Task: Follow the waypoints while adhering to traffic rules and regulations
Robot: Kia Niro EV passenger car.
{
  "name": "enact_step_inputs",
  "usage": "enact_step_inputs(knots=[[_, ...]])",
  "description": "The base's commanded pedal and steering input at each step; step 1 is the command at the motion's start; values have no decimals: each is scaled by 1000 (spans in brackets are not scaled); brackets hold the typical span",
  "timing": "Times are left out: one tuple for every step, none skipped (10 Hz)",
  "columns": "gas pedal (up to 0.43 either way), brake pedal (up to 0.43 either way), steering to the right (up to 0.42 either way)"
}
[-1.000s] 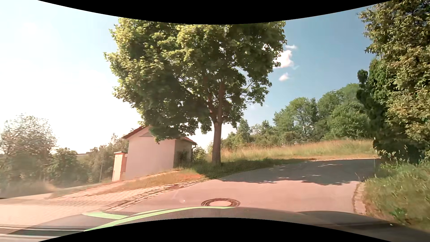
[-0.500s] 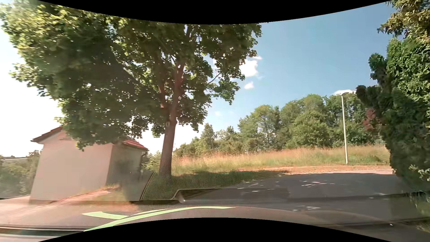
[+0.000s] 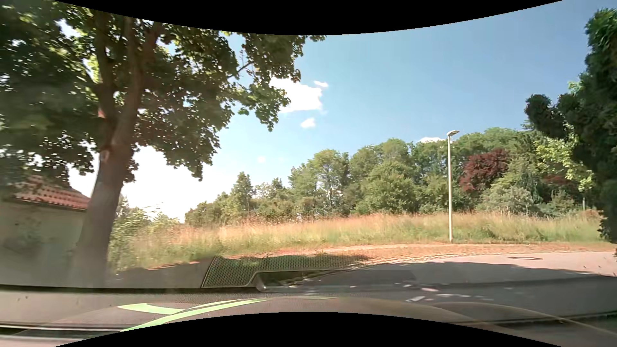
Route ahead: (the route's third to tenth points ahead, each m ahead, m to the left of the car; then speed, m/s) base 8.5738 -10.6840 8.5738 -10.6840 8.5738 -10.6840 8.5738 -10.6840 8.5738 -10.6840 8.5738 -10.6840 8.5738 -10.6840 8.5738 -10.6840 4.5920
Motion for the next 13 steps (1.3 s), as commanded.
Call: enact_step_inputs(knots=[[138,0,366],[138,0,374],[138,0,375],[157,0,382],[197,0,392],[209,0,398],[209,0,402],[220,0,404],[220,0,404],[228,0,405],[240,0,407],[240,0,414],[248,0,423]])
